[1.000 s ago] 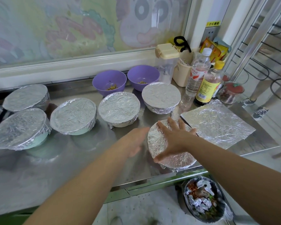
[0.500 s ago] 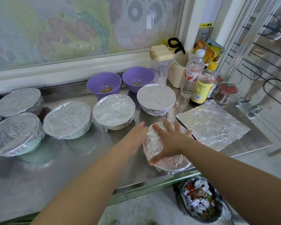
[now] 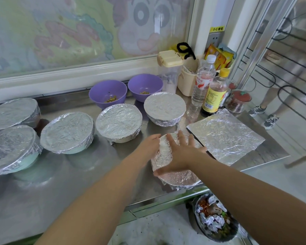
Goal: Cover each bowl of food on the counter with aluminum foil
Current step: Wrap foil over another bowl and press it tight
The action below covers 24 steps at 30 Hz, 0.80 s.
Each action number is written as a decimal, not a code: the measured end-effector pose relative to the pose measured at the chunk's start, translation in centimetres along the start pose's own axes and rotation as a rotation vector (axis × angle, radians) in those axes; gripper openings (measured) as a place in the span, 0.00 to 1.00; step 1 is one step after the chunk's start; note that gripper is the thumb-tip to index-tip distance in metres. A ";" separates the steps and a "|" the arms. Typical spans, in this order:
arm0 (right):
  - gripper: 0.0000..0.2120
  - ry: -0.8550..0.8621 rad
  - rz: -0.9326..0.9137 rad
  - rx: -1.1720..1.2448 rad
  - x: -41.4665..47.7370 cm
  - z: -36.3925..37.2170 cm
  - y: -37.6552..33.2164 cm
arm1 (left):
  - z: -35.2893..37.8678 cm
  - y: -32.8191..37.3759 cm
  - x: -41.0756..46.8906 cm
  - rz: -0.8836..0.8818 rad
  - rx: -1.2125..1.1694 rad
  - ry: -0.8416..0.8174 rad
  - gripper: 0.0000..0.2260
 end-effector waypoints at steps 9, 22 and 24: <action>0.70 0.072 -0.093 -0.109 -0.6 -2.2 0.0 | -1.2 -5.3 -5.3 -0.258 -0.233 0.111 0.06; 0.72 -0.052 -0.122 -0.171 0.6 -1.2 -1.6 | 2.0 -7.8 -7.3 -0.497 -0.989 -0.127 0.11; 0.73 -0.050 -0.125 -0.171 0.7 -1.2 -1.6 | 2.5 -8.3 -7.2 -0.500 -1.072 -0.131 0.11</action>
Point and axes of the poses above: each hand's wrist, its own x-axis towards the middle knuckle, its own z-axis out of the palm, y = z × x, the point moved 2 cm from there along x, towards the middle knuckle, and after that the axes turned 5 degrees about -y, right-handed, at the moved point
